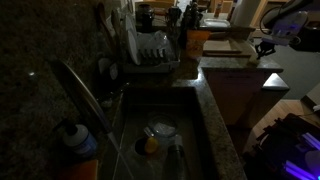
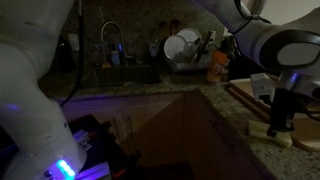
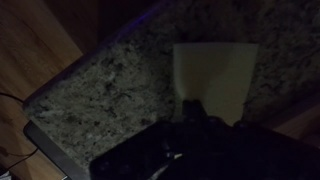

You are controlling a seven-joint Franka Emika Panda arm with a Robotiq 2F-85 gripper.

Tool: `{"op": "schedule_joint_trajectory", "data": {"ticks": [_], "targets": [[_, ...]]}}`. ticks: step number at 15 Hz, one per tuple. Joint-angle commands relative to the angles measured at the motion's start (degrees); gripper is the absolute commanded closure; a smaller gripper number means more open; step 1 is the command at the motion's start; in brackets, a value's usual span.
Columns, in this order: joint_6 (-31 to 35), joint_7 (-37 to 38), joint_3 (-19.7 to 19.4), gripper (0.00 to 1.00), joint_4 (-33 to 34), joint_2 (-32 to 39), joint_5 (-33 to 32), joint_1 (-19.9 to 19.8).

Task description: Place the yellow sponge on the chopping board and wipe the chopping board

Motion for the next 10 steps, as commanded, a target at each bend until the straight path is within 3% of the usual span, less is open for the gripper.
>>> {"op": "schedule_joint_trajectory", "data": {"ticks": [1,4,10], "targets": [[1.2,-0.6,1.3,1.00,-2.1,-3.9,1.8,-0.2],[2.4,-2.1,1.7,1.00,-6.6,-12.0,2.3,1.4],[2.1,-3.6,2.5,1.00,-7.7,-22.5,6.5,2.3]]}}
